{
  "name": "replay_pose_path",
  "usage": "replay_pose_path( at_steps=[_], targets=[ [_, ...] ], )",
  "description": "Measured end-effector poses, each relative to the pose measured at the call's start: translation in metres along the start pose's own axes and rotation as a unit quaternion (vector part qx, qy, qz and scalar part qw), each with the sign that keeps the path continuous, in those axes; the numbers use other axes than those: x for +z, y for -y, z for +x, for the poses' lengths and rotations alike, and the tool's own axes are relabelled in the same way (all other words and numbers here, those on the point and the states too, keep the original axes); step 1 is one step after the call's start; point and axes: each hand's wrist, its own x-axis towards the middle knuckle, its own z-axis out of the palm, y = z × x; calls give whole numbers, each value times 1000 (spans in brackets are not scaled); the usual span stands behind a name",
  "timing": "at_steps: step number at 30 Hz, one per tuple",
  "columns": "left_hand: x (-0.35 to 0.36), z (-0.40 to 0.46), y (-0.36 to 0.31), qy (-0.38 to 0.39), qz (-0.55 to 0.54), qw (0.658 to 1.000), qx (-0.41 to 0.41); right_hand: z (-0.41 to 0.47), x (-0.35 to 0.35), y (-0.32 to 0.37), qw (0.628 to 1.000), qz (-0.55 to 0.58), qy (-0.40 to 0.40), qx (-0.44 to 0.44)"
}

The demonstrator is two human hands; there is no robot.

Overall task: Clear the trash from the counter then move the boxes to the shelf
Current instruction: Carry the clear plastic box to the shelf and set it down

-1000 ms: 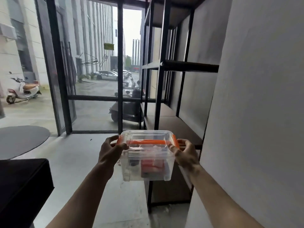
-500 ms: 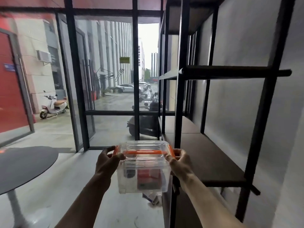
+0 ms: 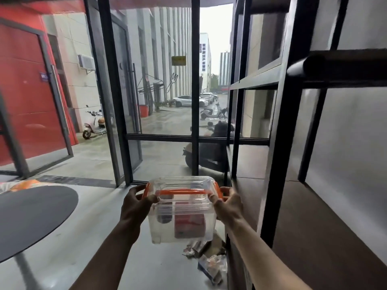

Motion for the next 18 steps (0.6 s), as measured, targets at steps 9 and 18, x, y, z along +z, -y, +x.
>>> replay_pose_path(
  at_steps=[9,18],
  targets=[
    [22,223,37,13,-20,1000,-10,174,110,-8,998,32,-11,44],
    [101,456,43,102,9,995,-20,349,161,5,991,49,-92,82]
  ],
)
